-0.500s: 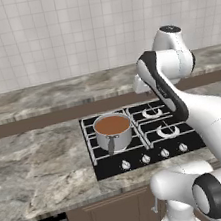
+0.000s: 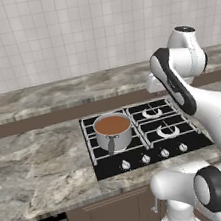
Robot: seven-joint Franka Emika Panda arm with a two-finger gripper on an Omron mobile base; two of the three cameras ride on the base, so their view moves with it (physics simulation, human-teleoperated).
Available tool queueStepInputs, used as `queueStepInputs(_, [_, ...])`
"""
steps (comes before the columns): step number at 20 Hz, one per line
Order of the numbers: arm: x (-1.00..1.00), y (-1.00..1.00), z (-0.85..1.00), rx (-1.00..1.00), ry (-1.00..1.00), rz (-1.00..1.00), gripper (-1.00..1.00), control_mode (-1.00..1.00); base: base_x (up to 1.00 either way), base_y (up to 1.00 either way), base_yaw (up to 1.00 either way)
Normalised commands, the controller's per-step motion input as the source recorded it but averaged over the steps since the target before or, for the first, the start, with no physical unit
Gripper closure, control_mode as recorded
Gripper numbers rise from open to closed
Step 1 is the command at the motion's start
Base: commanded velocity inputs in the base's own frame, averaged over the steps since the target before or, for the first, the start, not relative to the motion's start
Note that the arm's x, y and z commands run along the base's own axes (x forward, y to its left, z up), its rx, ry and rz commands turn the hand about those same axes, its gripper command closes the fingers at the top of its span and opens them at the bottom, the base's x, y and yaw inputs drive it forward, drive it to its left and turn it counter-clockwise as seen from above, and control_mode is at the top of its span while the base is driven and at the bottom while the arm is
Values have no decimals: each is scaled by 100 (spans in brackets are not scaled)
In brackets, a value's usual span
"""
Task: Pick up the sugar cube(s) and place them in the saucepan with hot chocolate.
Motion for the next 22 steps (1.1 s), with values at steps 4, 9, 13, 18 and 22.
queueStepInputs(4, [0, -100, -20, 6, 3, -13, -100, -100, 0, 0, 0])
queueStepInputs(9, [0, -99, -42, 1, 9, -15, -100, -100, 0, 0, 0])
queueStepInputs(13, [0, -71, -54, -2, 17, -11, -100, -100, 0, 0, 0])
queueStepInputs(18, [0, -57, -59, -1, 19, -9, -100, -100, 0, 0, 0])
queueStepInputs(22, [0, -45, -55, 0, 16, -7, -100, -100, 0, 0, 0])
